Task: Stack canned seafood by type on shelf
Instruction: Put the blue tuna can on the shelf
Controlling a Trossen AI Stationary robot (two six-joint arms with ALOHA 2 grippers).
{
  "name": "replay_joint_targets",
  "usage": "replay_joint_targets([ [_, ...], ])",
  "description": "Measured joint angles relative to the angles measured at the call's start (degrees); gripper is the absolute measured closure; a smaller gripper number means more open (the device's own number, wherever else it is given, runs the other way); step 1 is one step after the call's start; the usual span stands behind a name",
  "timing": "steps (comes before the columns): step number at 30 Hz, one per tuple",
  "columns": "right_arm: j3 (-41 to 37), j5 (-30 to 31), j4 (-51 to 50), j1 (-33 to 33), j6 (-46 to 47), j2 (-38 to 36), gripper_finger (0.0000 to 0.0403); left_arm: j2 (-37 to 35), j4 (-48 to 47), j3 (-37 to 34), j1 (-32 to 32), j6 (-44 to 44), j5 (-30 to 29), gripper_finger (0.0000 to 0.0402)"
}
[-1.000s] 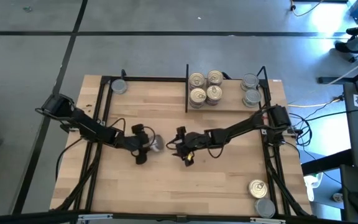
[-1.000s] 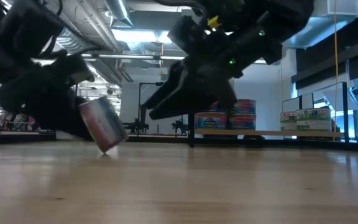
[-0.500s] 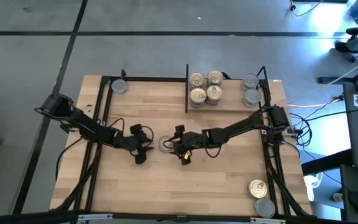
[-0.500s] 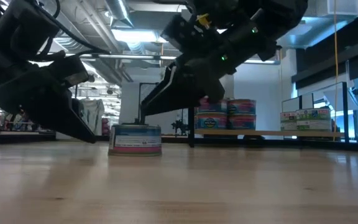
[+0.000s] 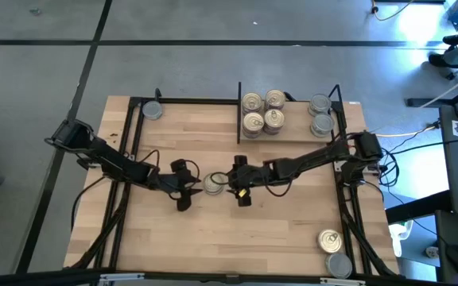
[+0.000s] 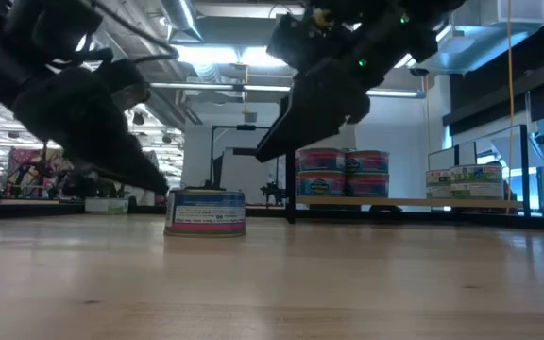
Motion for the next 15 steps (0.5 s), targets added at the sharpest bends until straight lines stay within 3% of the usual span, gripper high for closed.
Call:
replay_joint_targets([
  [8, -7.02, -3.87, 9.80, -2.90, 3.30, 0.61, 0.0125, 0.02, -1.91, 1.42, 2.41, 2.95, 0.69, 0.0162],
  [15, -9.62, -8.09, 17.97, -4.16, 7.42, 1.55, 0.0125, 0.05, -1.35, 1.44, 3.87, 4.39, 6.28, 0.0105],
])
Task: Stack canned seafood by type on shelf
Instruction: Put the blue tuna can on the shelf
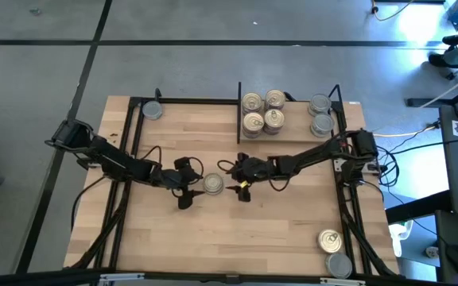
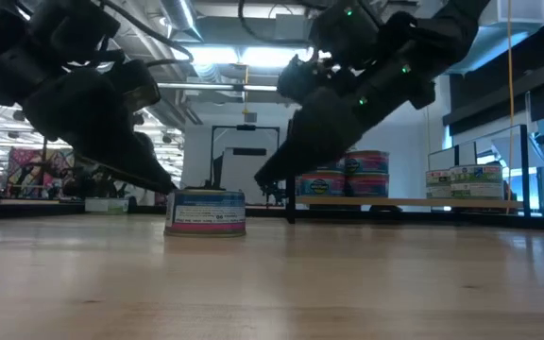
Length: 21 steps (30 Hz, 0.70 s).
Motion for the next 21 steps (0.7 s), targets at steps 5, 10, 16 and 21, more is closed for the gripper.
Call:
replay_joint_targets([
  [5, 0.30, -0.99, 3.00, 0.02, 3.27, 1.99, 0.0124, 0.12, -2.52, 0.05, 0.00, 2.78, -0.13, 0.0098],
  [10, 1.08, -0.08, 2.63, 0.02, 6.08, 4.60, 0.0089, 0.38, -3.88, 0.03, 0.31, 3.42, -0.77, 0.0098],
  [16, 3.17, -2.20, 2.87, 0.11, 6.53, 8.13, 0.0032, 1.83, -3.04, 0.02, 1.19, 4.48, -0.80, 0.0098],
  [21, 5.53, -1.60, 3.77, 0.05, 5.80, 11.71, 0.0006, 3.73, -1.14, 0.00, 1.18, 7.22, -0.76, 0.0098],
])
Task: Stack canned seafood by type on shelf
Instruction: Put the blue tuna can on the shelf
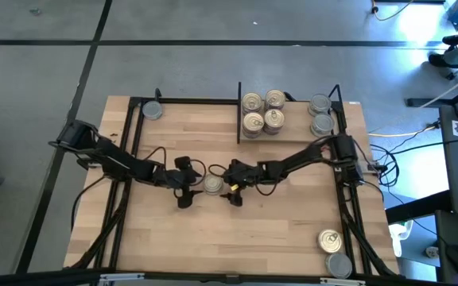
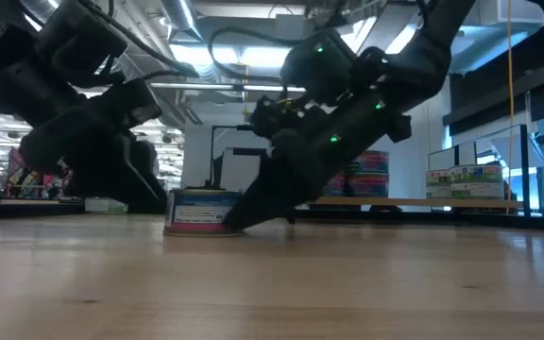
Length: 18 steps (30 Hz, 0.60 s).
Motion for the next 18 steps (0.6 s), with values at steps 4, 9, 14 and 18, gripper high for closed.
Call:
replay_joint_targets([
  [4, 1.85, 1.62, 0.51, -0.03, -1.48, 1.97, 0.0005, 2.21, 2.23, 0.00, -0.02, 1.36, 0.31, 0.0098],
  [9, 3.24, 1.39, 1.30, 0.06, -3.46, 3.40, 0.0012, 5.83, 6.72, -0.02, -0.02, 2.22, 0.45, 0.0097],
  [14, 3.48, 1.17, 1.58, 0.03, -4.28, 3.48, 0.0014, 9.28, 11.21, -0.09, -0.07, 2.69, 0.29, 0.0097],
  [18, 3.48, 1.12, 1.82, 0.06, -4.52, 3.50, 0.0014, 10.09, 12.10, -0.07, -0.07, 1.99, 0.13, 0.0097],
])
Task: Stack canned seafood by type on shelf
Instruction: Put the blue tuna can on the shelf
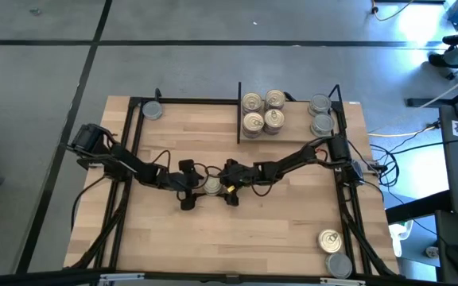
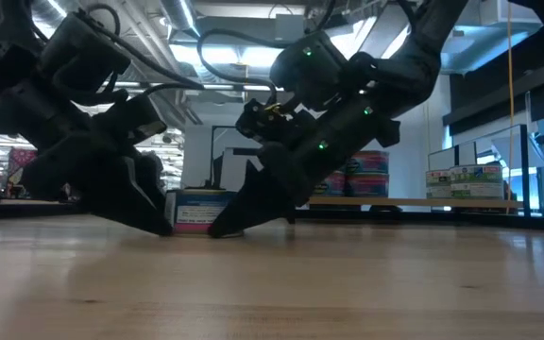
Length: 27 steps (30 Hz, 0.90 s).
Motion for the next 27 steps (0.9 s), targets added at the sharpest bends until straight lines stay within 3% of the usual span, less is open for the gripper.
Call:
replay_joint_targets([
  [8, 0.53, -2.98, 1.66, -0.12, -2.16, 0.70, 0.0014, 0.13, 1.45, 0.02, 1.71, 0.34, 1.33, 0.0097],
  [27, 1.37, -2.16, 2.20, -0.37, -2.65, 3.13, 0.0014, 0.07, 1.38, 0.04, 1.97, 0.40, 1.30, 0.0097],
])
